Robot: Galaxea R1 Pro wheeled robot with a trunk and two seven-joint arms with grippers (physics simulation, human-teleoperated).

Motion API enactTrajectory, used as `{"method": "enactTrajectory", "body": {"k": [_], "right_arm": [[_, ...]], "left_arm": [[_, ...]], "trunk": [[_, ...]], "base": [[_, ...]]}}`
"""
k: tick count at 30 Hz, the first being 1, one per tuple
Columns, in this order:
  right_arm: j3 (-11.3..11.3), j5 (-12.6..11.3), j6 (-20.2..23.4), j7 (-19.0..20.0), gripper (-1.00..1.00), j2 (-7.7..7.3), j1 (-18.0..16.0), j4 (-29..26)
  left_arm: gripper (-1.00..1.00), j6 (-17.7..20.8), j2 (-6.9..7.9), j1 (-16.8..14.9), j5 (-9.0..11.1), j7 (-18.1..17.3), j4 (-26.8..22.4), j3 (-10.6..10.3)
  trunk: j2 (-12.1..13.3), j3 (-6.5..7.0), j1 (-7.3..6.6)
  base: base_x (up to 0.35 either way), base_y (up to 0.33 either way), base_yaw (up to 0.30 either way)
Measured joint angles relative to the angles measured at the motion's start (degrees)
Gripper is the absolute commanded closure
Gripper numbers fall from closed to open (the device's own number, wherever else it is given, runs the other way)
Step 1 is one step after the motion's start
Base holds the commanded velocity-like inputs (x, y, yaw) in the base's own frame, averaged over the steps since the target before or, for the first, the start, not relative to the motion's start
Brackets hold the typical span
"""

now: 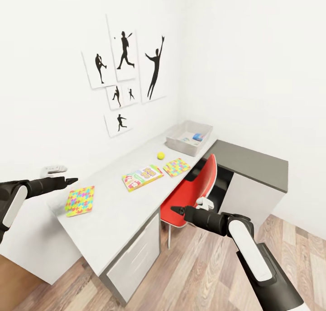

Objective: Put all the toys in the child's room - the three board games (two on the bed and one on the table), the two jigsaw puzzles on the table, and the tennis ball on the table - inside the toy box on the table in the child's room.

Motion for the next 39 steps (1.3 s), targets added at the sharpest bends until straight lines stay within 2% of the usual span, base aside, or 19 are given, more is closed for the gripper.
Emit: {"method": "enactTrajectory", "body": {"k": [8,30,39], "right_arm": [[0.12,0.06,-0.92,-0.01,-1.00,-0.14,0.00,0.10],[-0.09,-0.01,-1.02,-0.02,-1.00,-0.14,0.00,0.20],[-0.23,-0.09,-0.98,0.05,-1.00,-0.19,0.01,0.15]], "left_arm": [[-1.00,0.01,-0.03,0.00,0.00,0.00,0.00,-0.02],[-1.00,-0.01,-0.10,0.00,0.00,0.07,0.00,-0.03],[-1.00,-0.02,-0.07,-0.02,-0.08,0.01,0.01,0.02]], "trunk": [[0.00,0.00,0.00],[0.00,0.00,0.00],[0.00,0.02,0.00]], "base": [[0.067,0.127,0.000],[-0.063,0.105,0.000],[-0.001,0.028,-0.151]]}}
